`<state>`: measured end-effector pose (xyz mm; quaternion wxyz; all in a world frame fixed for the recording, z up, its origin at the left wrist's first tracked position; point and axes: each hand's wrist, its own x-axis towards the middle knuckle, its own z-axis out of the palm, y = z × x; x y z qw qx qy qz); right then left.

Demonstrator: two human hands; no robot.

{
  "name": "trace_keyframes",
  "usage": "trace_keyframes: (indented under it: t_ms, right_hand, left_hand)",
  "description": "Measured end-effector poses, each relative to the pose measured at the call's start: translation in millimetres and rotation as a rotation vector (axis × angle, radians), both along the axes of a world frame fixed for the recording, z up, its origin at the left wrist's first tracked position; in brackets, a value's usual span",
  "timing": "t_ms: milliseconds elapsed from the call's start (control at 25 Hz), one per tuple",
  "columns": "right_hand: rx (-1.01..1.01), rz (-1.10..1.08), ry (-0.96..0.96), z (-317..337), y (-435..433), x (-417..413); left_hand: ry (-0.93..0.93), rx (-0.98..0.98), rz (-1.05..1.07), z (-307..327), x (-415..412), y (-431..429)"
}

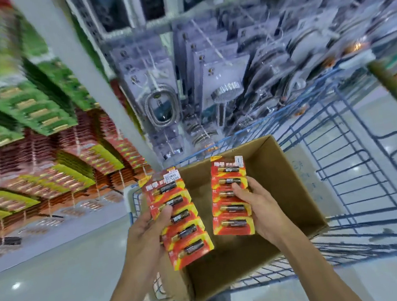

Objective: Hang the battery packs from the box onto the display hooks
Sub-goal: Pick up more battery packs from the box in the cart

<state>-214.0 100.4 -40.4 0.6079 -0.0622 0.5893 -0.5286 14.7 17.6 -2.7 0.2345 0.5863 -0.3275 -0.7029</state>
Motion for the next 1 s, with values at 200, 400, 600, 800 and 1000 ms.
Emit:
trace_keyframes:
  t_ms: [200, 400, 600, 800, 1000]
  right_hand:
    - [-0.123, 0.000, 0.091, 62, -11, 83]
    - [-0.196, 0.086, 0.204, 94, -26, 196]
    - [-0.257, 0.193, 0.255, 115, -56, 329]
    - [-0.372, 0.351, 0.345, 145, -103, 446]
    - [-0.528, 0.491, 0.365, 177, -147, 540]
  left_hand:
    - [0.074, -0.100, 0.062, 44, 85, -9]
    - [0.160, -0.167, 0.181, 74, 222, -21]
    - [0.242, -0.219, 0.365, 95, 368, -15]
    - [0.258, -0.330, 0.527, 123, 481, -3]
    - [0.245, -0.466, 0.664, 150, 559, -6]
